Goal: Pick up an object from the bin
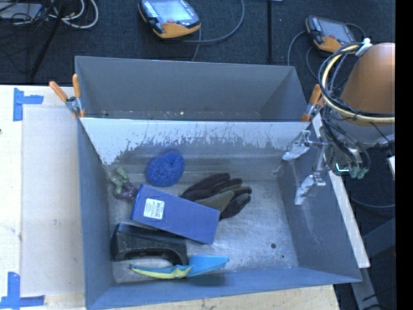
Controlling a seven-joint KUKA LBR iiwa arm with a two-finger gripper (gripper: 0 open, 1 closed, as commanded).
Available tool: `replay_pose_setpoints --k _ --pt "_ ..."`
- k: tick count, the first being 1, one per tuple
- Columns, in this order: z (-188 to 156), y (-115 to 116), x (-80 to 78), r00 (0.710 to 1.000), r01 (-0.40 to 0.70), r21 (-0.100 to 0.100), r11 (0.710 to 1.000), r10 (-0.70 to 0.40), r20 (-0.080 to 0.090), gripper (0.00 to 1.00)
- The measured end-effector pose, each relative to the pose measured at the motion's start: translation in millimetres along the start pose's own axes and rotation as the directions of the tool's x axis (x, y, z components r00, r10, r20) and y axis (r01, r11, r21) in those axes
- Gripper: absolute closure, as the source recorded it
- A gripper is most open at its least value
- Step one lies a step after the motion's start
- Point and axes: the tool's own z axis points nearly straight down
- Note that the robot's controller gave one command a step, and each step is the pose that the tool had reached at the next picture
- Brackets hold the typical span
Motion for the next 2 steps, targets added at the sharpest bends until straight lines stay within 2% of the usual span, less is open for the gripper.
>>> replay_pose_setpoints --k 1,2 --pt "-4.3 0.4 -1.5 1.0 0.002 0.001 1.0 -0.002 0.007 0.0" --pt "150.4 18.3 -13.2 0.997 -0.082 0.0 0.997 0.082 0.013 1.0"
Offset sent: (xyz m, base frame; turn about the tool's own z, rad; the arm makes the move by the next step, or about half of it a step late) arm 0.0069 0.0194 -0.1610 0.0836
